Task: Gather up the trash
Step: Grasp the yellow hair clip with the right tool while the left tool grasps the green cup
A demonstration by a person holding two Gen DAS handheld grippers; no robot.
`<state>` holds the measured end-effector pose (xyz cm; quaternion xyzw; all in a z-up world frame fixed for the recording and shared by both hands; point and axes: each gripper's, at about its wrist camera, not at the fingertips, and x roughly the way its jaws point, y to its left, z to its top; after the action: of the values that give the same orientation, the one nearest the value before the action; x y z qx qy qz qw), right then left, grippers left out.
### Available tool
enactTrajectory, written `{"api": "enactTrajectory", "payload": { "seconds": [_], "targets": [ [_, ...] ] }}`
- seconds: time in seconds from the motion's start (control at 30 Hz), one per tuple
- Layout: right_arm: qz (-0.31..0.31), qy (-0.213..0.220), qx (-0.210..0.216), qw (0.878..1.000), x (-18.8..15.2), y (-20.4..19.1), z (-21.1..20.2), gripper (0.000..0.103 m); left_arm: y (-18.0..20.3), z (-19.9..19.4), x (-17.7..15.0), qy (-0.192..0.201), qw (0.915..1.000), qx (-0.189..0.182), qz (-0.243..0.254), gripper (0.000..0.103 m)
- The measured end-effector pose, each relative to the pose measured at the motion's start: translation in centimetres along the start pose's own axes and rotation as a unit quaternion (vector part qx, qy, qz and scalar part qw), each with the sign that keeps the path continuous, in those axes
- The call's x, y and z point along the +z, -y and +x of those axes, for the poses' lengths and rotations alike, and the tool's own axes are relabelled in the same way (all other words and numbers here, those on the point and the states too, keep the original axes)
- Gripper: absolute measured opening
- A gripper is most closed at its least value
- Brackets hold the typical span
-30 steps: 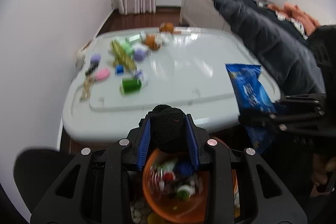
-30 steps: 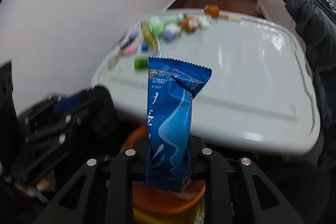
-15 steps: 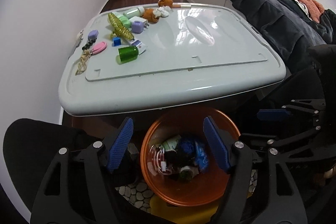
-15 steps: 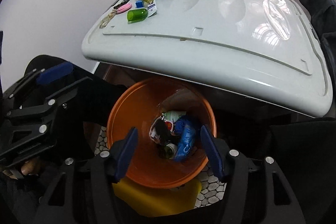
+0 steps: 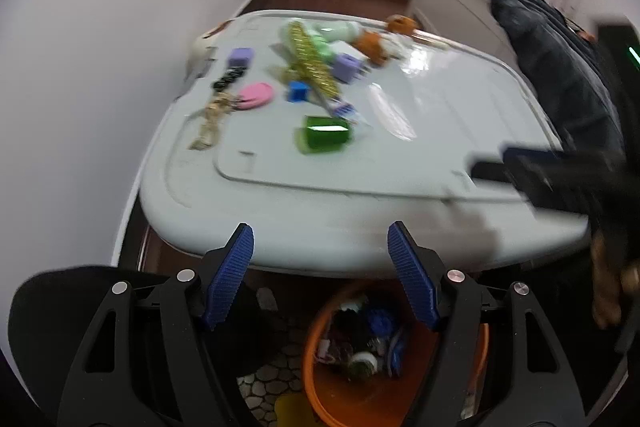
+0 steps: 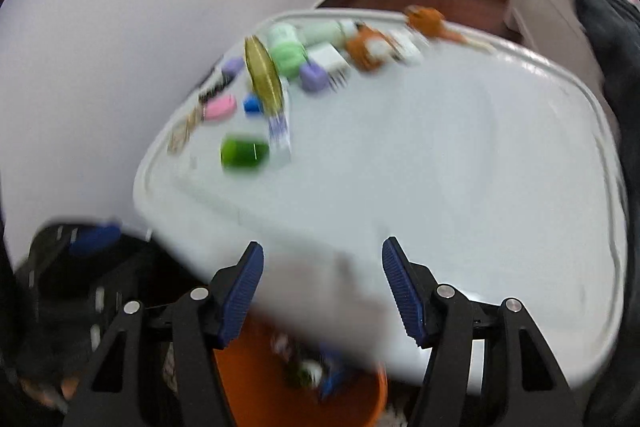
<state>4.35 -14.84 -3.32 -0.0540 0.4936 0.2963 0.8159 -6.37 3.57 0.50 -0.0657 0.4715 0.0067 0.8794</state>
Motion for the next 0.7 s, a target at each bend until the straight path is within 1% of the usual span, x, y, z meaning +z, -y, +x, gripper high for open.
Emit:
{"api": "enactTrajectory", "payload": {
  "seconds": [0.1,0.17,0.2,0.27,0.37,0.5,0.53,0.57,0.6,0.7],
  "targets": [
    [-0.019,-0.008,0.007,1.0,5.4,-1.5,4.0,0.061,-1.2,0.6,0.9,0.003,0.9998,0.01,-0.016,0.068],
    [-0.031,-0.009,0.007,0.999,8.0,-2.5,6.3,0.055,-1.8,0.9,1.3,0.005,0.9996,0.013,-0.023,0.068],
    [-0.037,-0.009,0.005,0.999,9.0,-2.9,7.1,0.055,-2.1,1.1,1.6,0.006,0.9995,0.016,-0.025,0.068],
    [-0.046,-0.006,0.004,0.999,10.9,-3.9,8.5,0.055,-2.4,1.5,2.1,0.005,0.9994,0.022,-0.026,0.068],
    [-0.059,-0.002,0.003,0.998,12.8,-5.3,10.3,0.06,-2.9,2.0,2.5,0.003,0.9992,0.025,-0.033,0.068],
    [-0.06,-0.029,-0.003,0.998,14.5,-6.2,13.8,0.06,-3.5,2.9,2.9,-0.006,0.9987,0.024,-0.045,0.068],
    [-0.061,-0.035,-0.006,0.998,14.7,-6.3,14.5,0.056,-3.5,3.0,3.0,-0.007,0.9986,0.026,-0.045,0.068],
    [-0.063,-0.044,-0.009,0.997,14.8,-6.4,15.4,0.039,-3.5,3.1,2.9,-0.008,0.9986,0.029,-0.044,0.068],
    [-0.063,-0.048,-0.015,0.997,14.7,-6.3,16.0,0.032,-3.4,3.1,2.8,-0.009,0.9986,0.032,-0.042,0.068],
    [-0.054,-0.04,-0.005,0.998,14.3,-5.6,15.3,0.029,-3.1,3.1,2.7,-0.011,0.9986,0.035,-0.038,0.068]
  ]
}}
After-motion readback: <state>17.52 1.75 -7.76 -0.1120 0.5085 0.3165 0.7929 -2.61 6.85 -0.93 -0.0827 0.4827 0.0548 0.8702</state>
